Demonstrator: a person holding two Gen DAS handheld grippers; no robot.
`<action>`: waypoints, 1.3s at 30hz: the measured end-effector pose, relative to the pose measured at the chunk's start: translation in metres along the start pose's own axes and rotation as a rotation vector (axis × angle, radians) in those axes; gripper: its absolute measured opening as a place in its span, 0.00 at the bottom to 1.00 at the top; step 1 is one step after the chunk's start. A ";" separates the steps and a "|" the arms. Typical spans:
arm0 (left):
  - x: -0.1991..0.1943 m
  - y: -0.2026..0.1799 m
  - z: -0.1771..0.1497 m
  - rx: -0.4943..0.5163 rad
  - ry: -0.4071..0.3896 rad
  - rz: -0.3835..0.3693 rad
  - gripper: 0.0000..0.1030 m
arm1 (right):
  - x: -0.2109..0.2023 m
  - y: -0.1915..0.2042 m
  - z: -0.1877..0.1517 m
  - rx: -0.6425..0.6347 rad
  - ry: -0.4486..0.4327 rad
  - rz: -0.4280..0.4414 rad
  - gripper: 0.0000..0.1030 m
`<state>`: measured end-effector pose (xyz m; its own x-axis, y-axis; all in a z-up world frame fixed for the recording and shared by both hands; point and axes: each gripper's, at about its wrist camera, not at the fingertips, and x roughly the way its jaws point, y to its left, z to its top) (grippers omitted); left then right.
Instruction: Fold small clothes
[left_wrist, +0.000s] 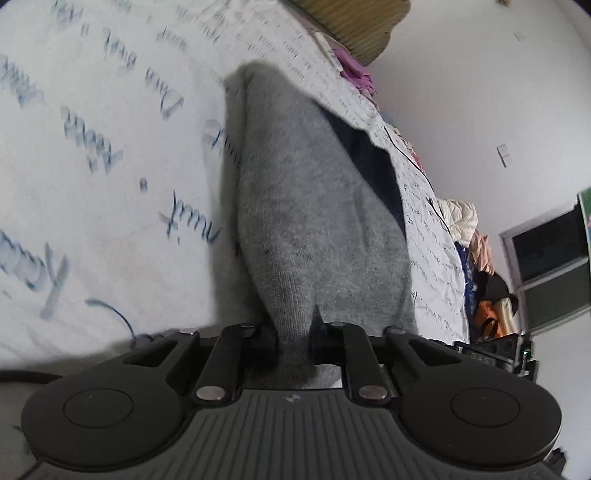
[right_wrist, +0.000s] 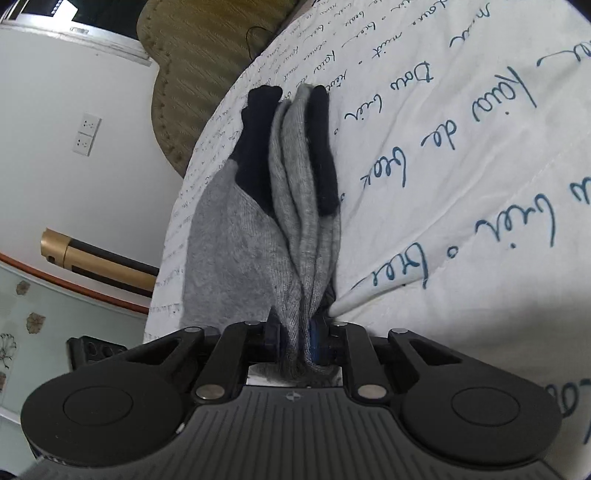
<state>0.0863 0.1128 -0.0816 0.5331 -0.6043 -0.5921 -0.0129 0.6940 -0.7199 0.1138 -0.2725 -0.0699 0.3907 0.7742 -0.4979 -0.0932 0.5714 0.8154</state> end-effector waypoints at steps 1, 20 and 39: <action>-0.007 -0.004 0.004 0.027 -0.015 0.015 0.13 | -0.003 0.004 -0.001 -0.010 -0.001 0.011 0.18; 0.000 -0.105 -0.012 0.611 -0.337 0.377 0.85 | -0.008 0.106 0.051 -0.364 -0.215 -0.042 0.47; 0.063 -0.083 -0.045 0.776 -0.291 0.476 0.87 | 0.103 0.089 0.086 -0.629 -0.167 -0.365 0.41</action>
<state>0.0834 -0.0005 -0.0752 0.8072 -0.1436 -0.5725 0.2267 0.9710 0.0761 0.2249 -0.1659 -0.0233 0.6263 0.4823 -0.6125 -0.4175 0.8710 0.2589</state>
